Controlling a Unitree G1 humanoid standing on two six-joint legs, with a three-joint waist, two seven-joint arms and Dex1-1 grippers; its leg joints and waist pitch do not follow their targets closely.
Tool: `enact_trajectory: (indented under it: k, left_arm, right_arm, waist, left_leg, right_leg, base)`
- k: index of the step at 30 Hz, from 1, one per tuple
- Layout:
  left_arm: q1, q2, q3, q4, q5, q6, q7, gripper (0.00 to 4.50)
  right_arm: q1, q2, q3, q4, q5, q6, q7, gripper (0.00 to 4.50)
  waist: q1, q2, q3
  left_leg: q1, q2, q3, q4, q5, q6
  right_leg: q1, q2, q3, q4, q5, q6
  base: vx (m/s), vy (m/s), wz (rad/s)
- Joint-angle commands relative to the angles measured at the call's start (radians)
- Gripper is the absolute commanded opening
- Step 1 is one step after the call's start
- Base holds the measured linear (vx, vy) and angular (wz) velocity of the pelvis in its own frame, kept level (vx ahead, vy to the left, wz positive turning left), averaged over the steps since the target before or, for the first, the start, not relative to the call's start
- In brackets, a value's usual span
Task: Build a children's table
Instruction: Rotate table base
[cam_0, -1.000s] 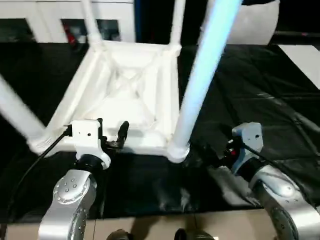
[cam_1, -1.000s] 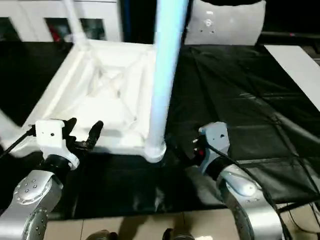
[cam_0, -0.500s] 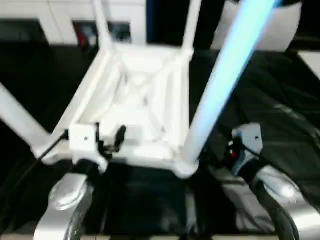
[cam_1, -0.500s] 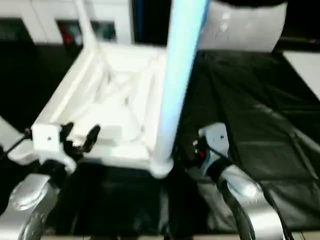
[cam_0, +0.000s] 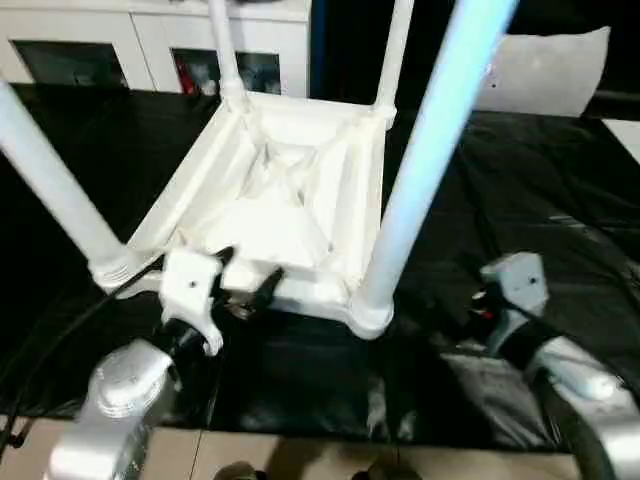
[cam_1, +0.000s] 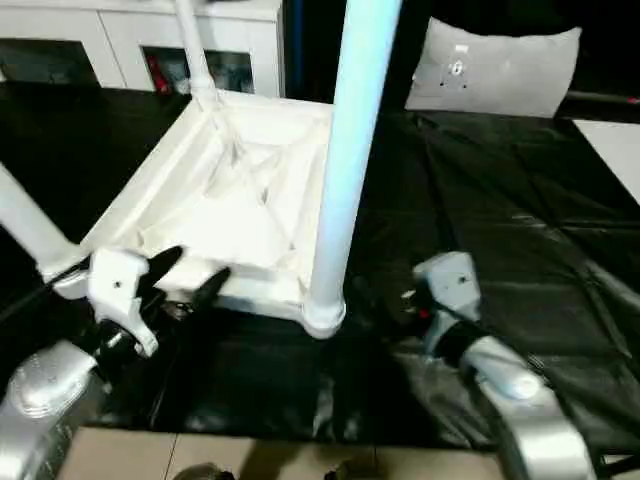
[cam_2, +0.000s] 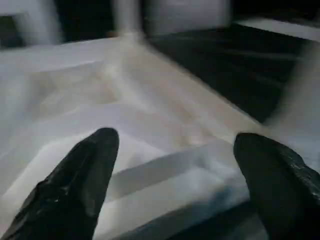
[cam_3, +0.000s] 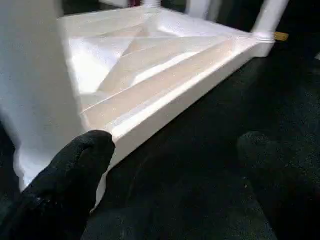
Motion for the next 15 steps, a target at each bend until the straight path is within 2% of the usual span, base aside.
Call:
enact_trajectory:
  k: [1,3,4,5,6,7,8,9,10,12,13,14,15]
  left_arm:
    - [-0.033,0.042,-0.029,0.031,-0.015,0.015,-0.101,4.42]
    - [-0.07,0.087,-0.054,0.054,-0.021,0.026,-0.176,4.42]
    - [-0.085,0.103,-0.066,0.062,-0.028,0.03,-0.211,4.42]
    - [-0.113,0.137,-0.089,0.082,-0.029,0.027,-0.276,4.42]
    - [-0.124,0.15,-0.098,0.092,-0.026,0.021,-0.298,4.42]
    - [-0.152,0.171,-0.119,0.118,-0.02,0.014,-0.342,4.42]
    - [-0.193,0.18,-0.14,0.166,-0.002,-0.011,-0.378,4.29]
    - [-0.193,0.18,-0.14,0.166,-0.002,-0.011,-0.378,4.18]
    - [-0.253,0.18,-0.164,0.242,0.021,-0.049,-0.422,4.07]
    - [-0.312,0.177,-0.186,0.314,0.03,-0.066,-0.467,4.02]
    - [-0.336,0.176,-0.195,0.343,0.034,-0.07,-0.486,3.74]
    - [-0.364,0.173,-0.206,0.379,0.037,-0.078,-0.506,3.65]
    - [-0.399,0.165,-0.218,0.427,0.042,-0.091,-0.53,3.65]
  right_arm:
    - [-0.01,-0.035,-0.016,0.006,0.024,-0.028,0.07,4.5]
    - [-0.006,-0.078,-0.011,0.004,0.033,-0.038,0.134,4.5]
    - [-0.003,-0.096,-0.007,0.002,0.037,-0.041,0.16,4.5]
    - [0.006,-0.126,0.0,-0.007,0.043,-0.045,0.205,4.5]
    - [0.008,-0.135,0.002,-0.009,0.045,-0.047,0.219,4.5]
    - [0.012,-0.155,0.009,-0.014,0.052,-0.05,0.251,4.5]
    - [0.014,-0.169,0.015,-0.021,0.066,-0.046,0.284,4.5]
    - [0.014,-0.169,0.015,-0.021,0.066,-0.046,0.284,4.5]
    - [0.016,-0.184,0.028,-0.035,0.083,-0.037,0.321,4.5]
    - [0.016,-0.196,0.044,-0.047,0.092,-0.029,0.346,4.5]
    - [0.015,-0.2,0.05,-0.049,0.095,-0.027,0.355,4.5]
    - [0.017,-0.203,0.057,-0.053,0.1,-0.024,0.364,4.5]
    - [0.018,-0.205,0.068,-0.056,0.099,-0.024,0.37,4.5]
  waist:
    - [-0.004,-0.001,-0.033]
    - [-0.002,0.001,-0.036]
    - [0.0,0.003,-0.04]
    - [0.002,0.009,-0.045]
    - [0.002,0.006,-0.047]
    - [0.001,0.006,-0.049]
    - [0.003,0.006,-0.053]
    - [0.002,0.004,-0.054]
    - [0.003,0.007,-0.059]
    - [0.007,0.006,-0.068]
    - [0.009,0.006,-0.073]
    - [0.01,0.009,-0.081]
    - [0.01,0.007,-0.083]
  left_leg:
    - [-0.007,0.048,-0.014,-0.1,-0.267,0.02]
    - [-0.004,0.049,-0.005,-0.099,-0.269,0.03]
    - [-0.006,0.049,-0.005,-0.098,-0.26,0.031]
    - [-0.008,0.05,-0.004,-0.097,-0.233,0.04]
    - [-0.009,0.052,-0.002,-0.095,-0.207,0.051]
    - [-0.012,0.05,-0.001,-0.094,-0.196,0.057]
    - [-0.009,0.05,0.002,-0.091,-0.177,0.066]
    - [-0.011,0.05,0.003,-0.09,-0.162,0.072]
    - [-0.014,0.048,0.005,-0.086,-0.123,0.083]
    - [-0.015,0.047,0.007,-0.08,-0.059,0.099]
    - [-0.019,0.048,0.006,-0.078,-0.013,0.107]
    - [-0.024,0.046,0.005,-0.072,0.041,0.118]
    - [-0.028,0.043,0.008,-0.069,0.078,0.138]
  right_leg:
    - [0.019,-0.082,0.048,-0.112,-0.341,-0.158]
    - [0.011,-0.086,0.049,-0.115,-0.336,-0.167]
    - [0.013,-0.088,0.05,-0.111,-0.324,-0.17]
    - [0.016,-0.088,0.05,-0.109,-0.278,-0.181]
    - [0.016,-0.088,0.05,-0.105,-0.227,-0.197]
    - [0.018,-0.088,0.049,-0.105,-0.215,-0.203]
    - [0.017,-0.088,0.049,-0.103,-0.197,-0.211]
    - [0.018,-0.088,0.049,-0.103,-0.18,-0.218]
    - [0.021,-0.088,0.049,-0.1,-0.139,-0.228]
    - [0.026,-0.087,0.049,-0.094,-0.056,-0.239]
    - [0.029,-0.087,0.046,-0.086,0.016,-0.251]
    - [0.033,-0.087,0.045,-0.074,0.11,-0.263]
    - [0.029,-0.083,0.043,-0.072,0.176,-0.271]
  base:
    - [-0.061,0.031,-0.05]
    - [-0.03,0.016,-0.02]
    - [0.0,0.0,0.0]
    - [0.0,0.0,0.0]
    - [0.0,0.0,0.0]
    - [0.0,0.0,0.0]
    - [0.0,0.0,0.0]
    - [0.0,0.0,0.0]
    - [0.0,0.0,0.0]
    - [0.0,0.0,0.0]
    - [0.0,0.0,0.0]
    - [0.0,0.0,0.0]
    - [0.0,0.0,0.0]
